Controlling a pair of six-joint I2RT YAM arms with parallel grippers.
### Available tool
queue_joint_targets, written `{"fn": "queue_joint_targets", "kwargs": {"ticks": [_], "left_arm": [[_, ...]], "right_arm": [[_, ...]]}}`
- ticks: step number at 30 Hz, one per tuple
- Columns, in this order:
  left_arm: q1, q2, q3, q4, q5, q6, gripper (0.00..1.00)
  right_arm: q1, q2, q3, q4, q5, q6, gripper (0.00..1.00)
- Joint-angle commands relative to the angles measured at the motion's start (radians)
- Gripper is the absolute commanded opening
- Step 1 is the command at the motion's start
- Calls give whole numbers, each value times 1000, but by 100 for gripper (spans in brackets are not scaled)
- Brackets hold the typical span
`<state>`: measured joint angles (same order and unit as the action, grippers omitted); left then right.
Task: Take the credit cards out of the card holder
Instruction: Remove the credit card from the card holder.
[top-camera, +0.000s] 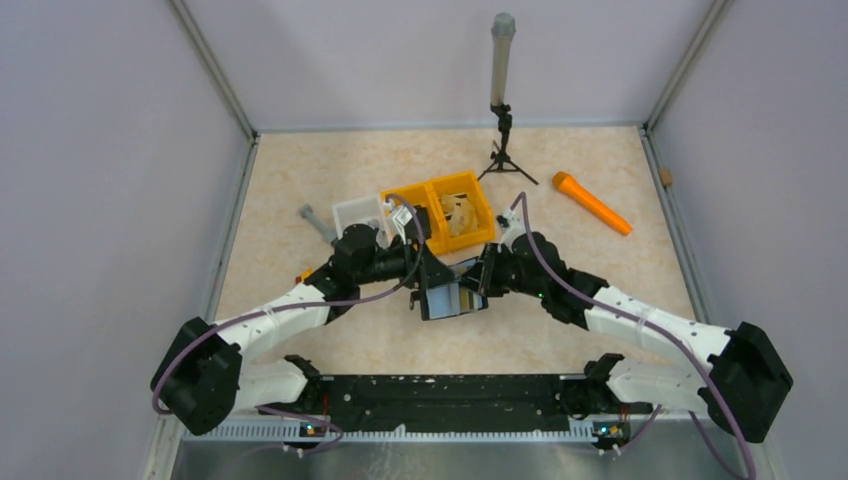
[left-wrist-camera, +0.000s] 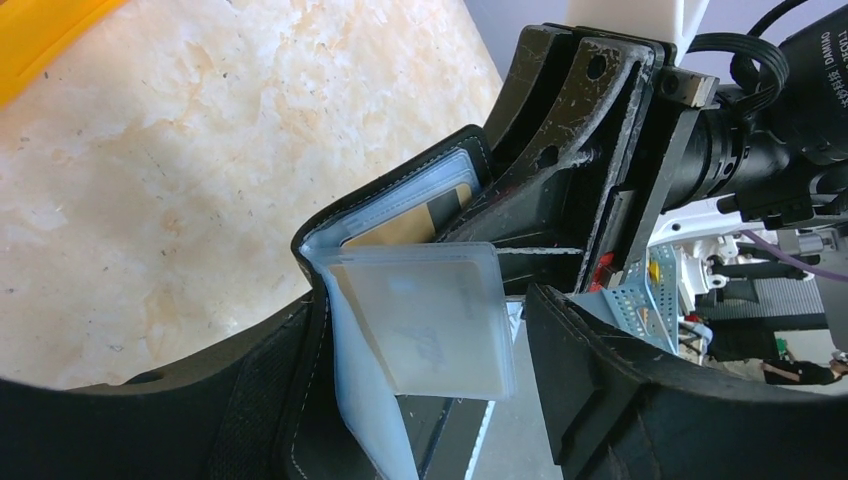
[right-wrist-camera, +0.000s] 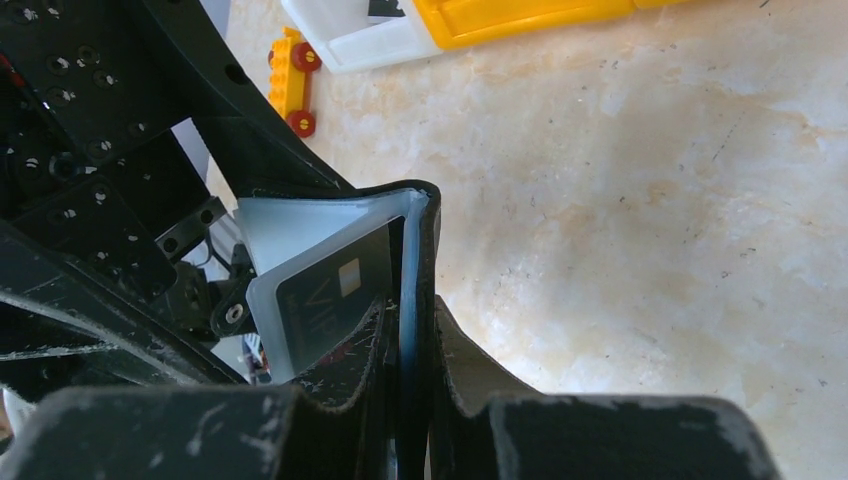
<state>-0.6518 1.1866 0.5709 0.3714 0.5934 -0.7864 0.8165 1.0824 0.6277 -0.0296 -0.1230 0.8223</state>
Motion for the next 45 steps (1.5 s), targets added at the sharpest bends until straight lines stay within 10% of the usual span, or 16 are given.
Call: {"fn": "queue_joint_targets", "kwargs": {"ticks": [1,24,31,45], "left_arm": [[6,-28,-5,68,27,0,75],[26,-29,-29,147,74,-34,33],[37,-27,-38,154,88,-38,1],[59,-58,-57,153,84,-47,0]], "right_arm": [[-13,-20,-4,87,-55,23,0],[-79,-49,-82,251,-214,104,0],[-81,-79,-95,289,-256,102,19],[-92,-158,-146,283,-203,99,60]]}}
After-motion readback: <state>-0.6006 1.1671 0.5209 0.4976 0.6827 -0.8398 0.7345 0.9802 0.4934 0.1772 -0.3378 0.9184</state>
